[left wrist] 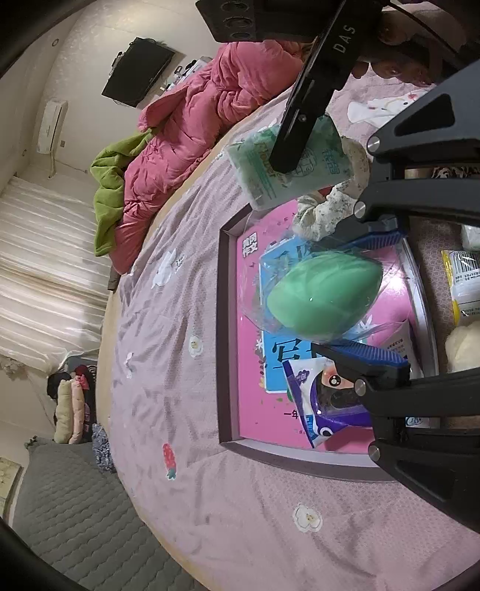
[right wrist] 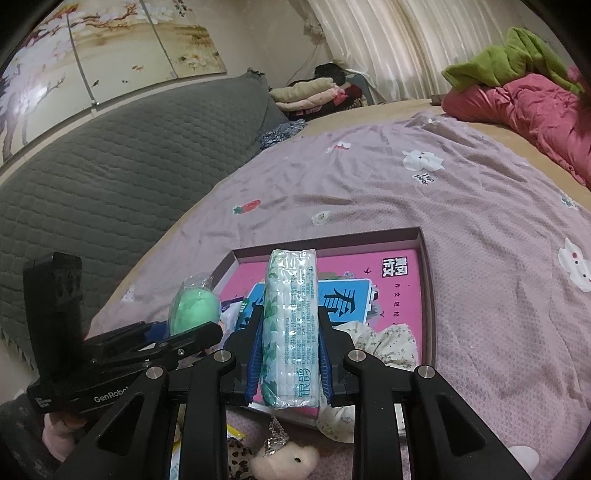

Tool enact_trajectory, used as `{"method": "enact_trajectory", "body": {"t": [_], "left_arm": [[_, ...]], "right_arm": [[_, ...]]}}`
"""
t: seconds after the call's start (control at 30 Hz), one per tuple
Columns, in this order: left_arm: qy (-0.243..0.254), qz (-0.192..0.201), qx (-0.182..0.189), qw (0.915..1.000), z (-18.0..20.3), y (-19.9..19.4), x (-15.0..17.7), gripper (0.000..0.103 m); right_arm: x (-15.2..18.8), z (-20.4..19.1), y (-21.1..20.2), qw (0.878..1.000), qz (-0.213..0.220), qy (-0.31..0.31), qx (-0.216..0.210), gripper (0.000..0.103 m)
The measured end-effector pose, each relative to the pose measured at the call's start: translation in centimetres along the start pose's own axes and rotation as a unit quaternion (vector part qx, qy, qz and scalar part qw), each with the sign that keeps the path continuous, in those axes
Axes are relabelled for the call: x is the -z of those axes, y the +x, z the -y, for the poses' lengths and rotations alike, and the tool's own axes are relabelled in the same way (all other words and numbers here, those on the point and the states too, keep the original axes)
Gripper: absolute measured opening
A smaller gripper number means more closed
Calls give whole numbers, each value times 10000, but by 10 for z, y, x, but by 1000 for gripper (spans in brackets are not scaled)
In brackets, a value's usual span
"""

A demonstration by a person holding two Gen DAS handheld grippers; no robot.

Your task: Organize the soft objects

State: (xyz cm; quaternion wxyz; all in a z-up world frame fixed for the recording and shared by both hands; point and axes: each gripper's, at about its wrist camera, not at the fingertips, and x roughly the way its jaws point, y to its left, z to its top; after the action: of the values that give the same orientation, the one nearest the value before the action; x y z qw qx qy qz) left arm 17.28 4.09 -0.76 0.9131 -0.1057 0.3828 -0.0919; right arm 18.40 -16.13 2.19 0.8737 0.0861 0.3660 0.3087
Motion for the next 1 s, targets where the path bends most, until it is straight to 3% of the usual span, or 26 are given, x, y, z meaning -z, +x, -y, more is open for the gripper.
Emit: {"method": "enact_trajectory", "body": {"t": [0.4,0.67,1.0], "left_arm": [[94,-308,-100,9994,6,15,5,43],[125,-474,-156,9987,10,26,8,43],[220,-631,-193,9976,13,34,12,43]], "right_arm": [[7,-4,22,9988,-473,-69,68,27],[14,6,35,9969,-731,196,227,27],[23,24,46,9925,-985,710,137,27]]}}
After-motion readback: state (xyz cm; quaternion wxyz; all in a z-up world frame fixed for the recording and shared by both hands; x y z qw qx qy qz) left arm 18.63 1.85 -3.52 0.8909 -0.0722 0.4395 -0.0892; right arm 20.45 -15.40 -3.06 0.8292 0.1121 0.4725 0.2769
